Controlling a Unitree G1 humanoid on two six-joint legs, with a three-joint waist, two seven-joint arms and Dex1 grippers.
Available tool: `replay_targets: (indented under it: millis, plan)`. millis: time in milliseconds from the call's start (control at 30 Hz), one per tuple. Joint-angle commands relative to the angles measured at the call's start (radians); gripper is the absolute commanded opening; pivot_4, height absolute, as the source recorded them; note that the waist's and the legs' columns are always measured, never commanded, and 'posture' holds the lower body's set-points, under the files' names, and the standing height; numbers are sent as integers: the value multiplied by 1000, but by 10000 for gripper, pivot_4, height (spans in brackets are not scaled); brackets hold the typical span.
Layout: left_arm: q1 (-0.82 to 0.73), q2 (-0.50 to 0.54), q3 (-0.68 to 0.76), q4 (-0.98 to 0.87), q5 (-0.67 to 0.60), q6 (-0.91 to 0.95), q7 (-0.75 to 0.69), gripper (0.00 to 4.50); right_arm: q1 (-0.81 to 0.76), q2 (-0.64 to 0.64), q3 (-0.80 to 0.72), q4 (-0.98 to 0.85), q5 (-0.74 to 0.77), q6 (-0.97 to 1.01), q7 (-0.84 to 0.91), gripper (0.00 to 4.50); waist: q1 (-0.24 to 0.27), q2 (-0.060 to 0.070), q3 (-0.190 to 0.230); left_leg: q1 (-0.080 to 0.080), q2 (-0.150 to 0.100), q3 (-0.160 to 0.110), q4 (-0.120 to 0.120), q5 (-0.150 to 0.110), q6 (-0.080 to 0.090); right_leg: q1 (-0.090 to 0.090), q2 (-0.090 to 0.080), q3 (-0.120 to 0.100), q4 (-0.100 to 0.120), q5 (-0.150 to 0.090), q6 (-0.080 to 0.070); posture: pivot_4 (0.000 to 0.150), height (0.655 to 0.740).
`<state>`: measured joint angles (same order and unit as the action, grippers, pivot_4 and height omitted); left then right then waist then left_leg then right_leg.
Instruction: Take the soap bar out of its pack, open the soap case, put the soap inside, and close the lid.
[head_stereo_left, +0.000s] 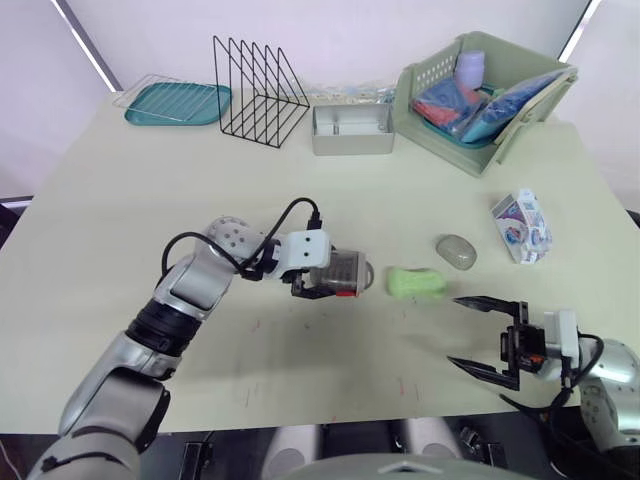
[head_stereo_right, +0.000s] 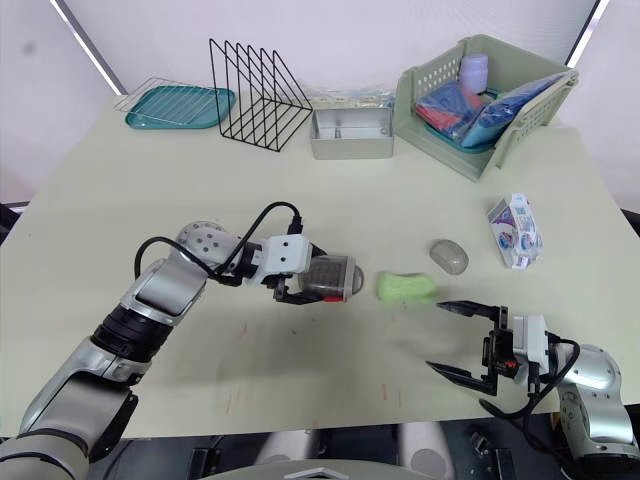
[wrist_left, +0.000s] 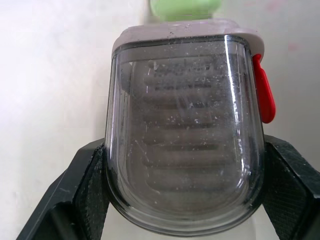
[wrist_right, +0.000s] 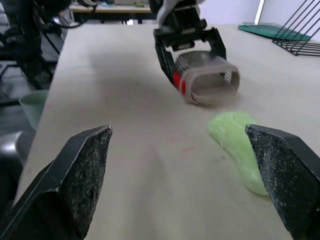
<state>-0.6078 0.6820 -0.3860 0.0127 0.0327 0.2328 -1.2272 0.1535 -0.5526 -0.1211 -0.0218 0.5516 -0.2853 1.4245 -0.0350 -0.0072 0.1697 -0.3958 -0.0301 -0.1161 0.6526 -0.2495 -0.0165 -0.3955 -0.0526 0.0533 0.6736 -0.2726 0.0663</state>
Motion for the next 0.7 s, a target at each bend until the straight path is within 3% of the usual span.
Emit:
replay_targets:
  millis: [33, 367, 700]
  plan:
    - [-56, -5, -15, -38, 18, 43, -17, 34745, 20, 1, -7, -3, -1, -28, -5, 44746, 0, 0, 0, 0, 0, 0, 0, 0, 0, 0, 0, 0, 0, 0, 0, 1500, 7400]
    - [-130, -2, -96, -21, 61, 101, -103, 34745, -14, -8, 0, 50, -31, -46, -10, 44746, -6, 0, 0, 0, 0, 0, 0, 0, 0, 0, 1, 0, 0, 0, 0, 1500, 7400]
    - [-123, 48, -58, -26, 56, 121, -114, 34745, -44, 1, 10, 75, -41, -48, -21, 44746, -7, 0, 0, 0, 0, 0, 0, 0, 0, 0, 1, 0, 1, 0, 0, 1500, 7400]
